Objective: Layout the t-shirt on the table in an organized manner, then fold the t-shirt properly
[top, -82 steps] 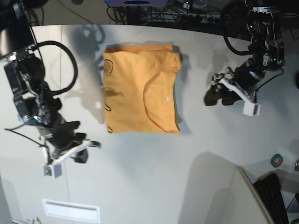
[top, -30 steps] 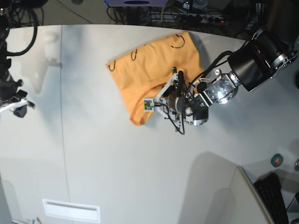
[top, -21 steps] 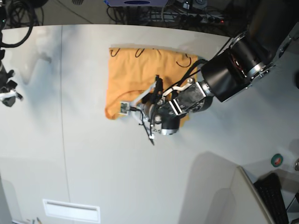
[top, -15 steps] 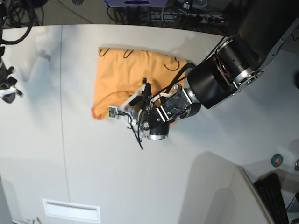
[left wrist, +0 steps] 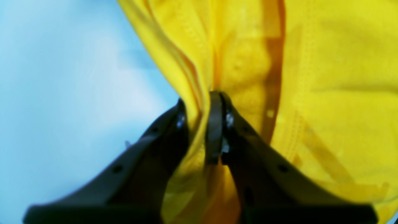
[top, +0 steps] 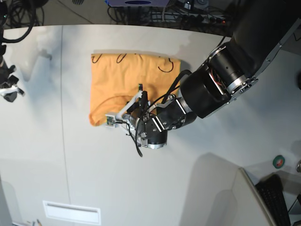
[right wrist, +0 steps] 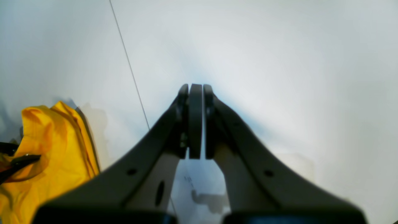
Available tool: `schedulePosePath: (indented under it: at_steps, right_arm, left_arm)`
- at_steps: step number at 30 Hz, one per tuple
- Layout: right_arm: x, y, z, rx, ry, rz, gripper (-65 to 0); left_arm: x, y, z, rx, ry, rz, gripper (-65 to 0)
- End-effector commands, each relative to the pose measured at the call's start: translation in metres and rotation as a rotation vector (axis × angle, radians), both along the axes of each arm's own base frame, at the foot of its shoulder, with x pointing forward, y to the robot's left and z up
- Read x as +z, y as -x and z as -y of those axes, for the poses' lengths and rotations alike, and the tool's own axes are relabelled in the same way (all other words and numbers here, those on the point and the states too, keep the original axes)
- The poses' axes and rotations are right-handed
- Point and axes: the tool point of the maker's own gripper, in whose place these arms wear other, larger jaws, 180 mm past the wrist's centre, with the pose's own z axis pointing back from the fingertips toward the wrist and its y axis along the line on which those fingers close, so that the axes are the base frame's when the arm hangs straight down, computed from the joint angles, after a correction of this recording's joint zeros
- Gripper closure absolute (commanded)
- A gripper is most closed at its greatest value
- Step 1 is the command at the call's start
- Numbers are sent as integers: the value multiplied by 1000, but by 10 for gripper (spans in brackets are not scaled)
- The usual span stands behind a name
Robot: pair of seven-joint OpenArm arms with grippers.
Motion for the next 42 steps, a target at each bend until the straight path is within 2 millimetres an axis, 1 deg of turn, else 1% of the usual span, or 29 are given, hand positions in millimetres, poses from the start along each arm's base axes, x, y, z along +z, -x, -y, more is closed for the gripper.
schedulePosePath:
  at_steps: [1,5,7,8,10,11,13,15,16,17,18,19,20,21,22,23,24,25,26,27,29,31,34,36,37,39,42]
  right_arm:
    - [15,-10,5,11,30,46,0]
    - [15,-10,5,11,30,46,0]
    - [14,-10,5,12,29,45,0]
    - [14,-10,5,12,29,45,0]
    - [16,-12,4,12,27,52,0]
    - [16,-13,4,11,24,53,0]
    - [15,-13,1,7,16,56,0]
    - [14,-14,-2,10,8,56,0]
    - [14,-14,-4,10,5,60,0]
    - [15,-14,-5,10,3,63,0]
    - [16,-15,-8,20,0,66,0]
    - [17,-17,-18,55,-6,73,0]
    - [16,-18,-30,94,-14,74,0]
    - [19,-19,-45,134,-19,80,0]
    - [17,-16,-59,170,-31,72,0]
    - [14,-11,-77,218,-47,60,0]
    - [12,-8,-96,268,-63,50,0]
    - [9,-4,-110,306,-78,39,0]
    - [5,-1,-126,342,-96,27,0]
    - [1,3,-140,377,-114,14,0]
    - [-6,12,-163,433,-144,-10,0]
    - [-10,19,-186,488,-170,-27,0]
    - [-14,28,-209,547,-200,-44,0]
    - [-18,33,-222,578,-217,-59,0]
    - [-24,35,-227,589,-223,-76,0]
    - [-45,46,-232,603,-231,-138,0]
    - [-83,59,-229,603,-221,-245,0]
  left_arm:
    - [9,-10,7,-3,16,32,0]
    - [11,-12,8,-8,16,39,0]
    - [20,-19,13,-16,29,60,0]
    - [24,-22,13,-20,34,71,-58]
    - [31,-28,14,-28,22,95,-242]
    - [39,-36,15,-28,20,116,-336]
    - [52,-46,19,-18,39,144,-489]
    - [65,-55,22,-10,65,173,-597]
    - [70,-56,26,-14,81,185,-629]
    - [77,-59,28,-11,92,198,-647]
    - [85,-63,31,2,106,211,-645]
    - [95,-68,31,26,122,223,-632]
    - [105,-75,27,59,131,241,-599]
    - [109,-76,18,100,137,248,-536]
    - [113,-72,14,130,155,253,-464]
    - [118,-68,10,160,183,266,-354]
    - [119,-58,4,196,213,268,-206]
    - [121,-50,0,229,244,276,-67]
    - [118,-38,-8,278,269,279,0]
    - [116,-28,-17,337,287,287,0]
    - [100,-3,-31,429,291,264,0]
    - [86,24,-39,487,298,219,0]
    - [74,62,-37,523,349,157,0]
    - [65,81,-35,535,367,125,0]
    - [57,91,-36,542,365,99,0]
    - [39,107,-41,555,332,45,0]
    - [13,125,-49,577,279,-26,0]
